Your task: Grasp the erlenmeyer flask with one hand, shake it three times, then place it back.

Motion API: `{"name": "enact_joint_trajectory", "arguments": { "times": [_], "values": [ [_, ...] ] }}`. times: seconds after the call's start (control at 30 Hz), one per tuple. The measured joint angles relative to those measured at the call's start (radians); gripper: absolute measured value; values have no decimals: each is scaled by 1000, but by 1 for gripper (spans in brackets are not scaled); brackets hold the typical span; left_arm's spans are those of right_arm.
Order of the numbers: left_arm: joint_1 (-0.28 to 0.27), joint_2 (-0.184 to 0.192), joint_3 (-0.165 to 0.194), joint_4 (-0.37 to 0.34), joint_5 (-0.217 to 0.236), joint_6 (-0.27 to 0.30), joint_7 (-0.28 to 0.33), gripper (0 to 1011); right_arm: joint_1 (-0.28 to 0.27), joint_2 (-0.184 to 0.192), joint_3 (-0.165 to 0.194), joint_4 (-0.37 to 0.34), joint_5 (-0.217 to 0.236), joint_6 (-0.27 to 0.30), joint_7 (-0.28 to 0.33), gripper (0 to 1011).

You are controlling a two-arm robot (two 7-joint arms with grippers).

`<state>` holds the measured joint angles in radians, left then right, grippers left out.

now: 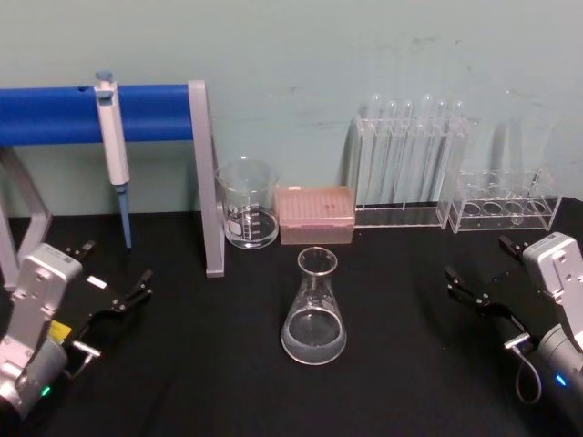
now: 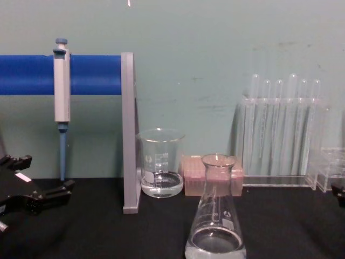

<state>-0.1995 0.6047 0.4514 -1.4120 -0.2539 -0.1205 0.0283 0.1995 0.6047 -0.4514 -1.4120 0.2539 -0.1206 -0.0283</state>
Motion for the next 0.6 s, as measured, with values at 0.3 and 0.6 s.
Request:
{"name": "enact_joint_trajectory", "arguments": {
  "times": [0.3, 0.6],
  "values": [
    [0, 0, 0, 0, 0, 0, 0, 1001, -7, 4, 28, -4, 18, 7, 56, 1000],
    [0, 0, 0, 0, 0, 0, 0, 1001, -56, 33, 68, -44, 90, 11, 155, 1000]
  ]
}}
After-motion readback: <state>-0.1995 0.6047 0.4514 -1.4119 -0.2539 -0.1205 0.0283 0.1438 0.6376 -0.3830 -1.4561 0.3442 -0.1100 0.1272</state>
